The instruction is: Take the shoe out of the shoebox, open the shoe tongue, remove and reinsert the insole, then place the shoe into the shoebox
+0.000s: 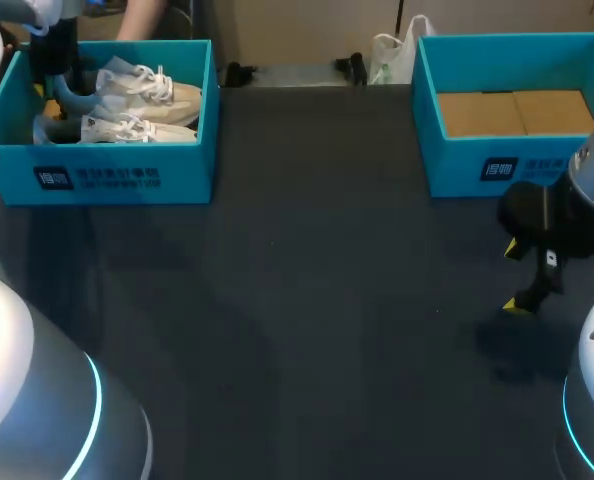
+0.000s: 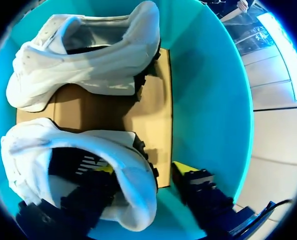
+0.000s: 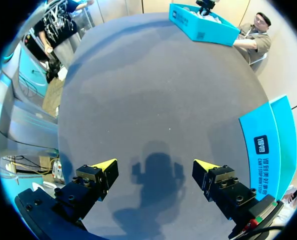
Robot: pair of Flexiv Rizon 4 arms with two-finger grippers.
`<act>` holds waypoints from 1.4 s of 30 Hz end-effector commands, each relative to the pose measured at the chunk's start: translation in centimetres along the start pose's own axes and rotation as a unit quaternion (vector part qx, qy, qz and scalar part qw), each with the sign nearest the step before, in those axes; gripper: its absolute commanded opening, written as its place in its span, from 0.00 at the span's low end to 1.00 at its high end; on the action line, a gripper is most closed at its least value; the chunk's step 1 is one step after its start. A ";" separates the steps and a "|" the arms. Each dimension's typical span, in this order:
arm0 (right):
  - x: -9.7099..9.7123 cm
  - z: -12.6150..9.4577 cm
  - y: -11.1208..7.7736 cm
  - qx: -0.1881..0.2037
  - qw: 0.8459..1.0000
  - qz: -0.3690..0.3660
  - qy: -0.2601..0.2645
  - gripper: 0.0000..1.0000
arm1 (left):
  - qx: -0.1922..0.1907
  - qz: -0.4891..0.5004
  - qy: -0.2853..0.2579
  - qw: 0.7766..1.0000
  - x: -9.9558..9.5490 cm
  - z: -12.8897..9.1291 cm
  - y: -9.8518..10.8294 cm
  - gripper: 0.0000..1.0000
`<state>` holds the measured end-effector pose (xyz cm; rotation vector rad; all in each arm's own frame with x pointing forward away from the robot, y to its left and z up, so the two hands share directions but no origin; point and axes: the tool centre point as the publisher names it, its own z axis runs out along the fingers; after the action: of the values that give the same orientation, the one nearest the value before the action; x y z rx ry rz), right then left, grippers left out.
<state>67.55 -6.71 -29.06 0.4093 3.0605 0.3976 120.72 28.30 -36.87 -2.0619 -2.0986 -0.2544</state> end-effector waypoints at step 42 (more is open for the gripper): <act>0.1 0.1 0.1 0.002 1.000 0.000 -0.001 1.00 | -0.002 0.000 -0.082 0.997 2.5 -9.8 -11.4 1.00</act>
<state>67.55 -6.72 -29.07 0.4095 3.0605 0.3977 111.86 28.13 -26.85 -2.0904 -2.1502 0.0230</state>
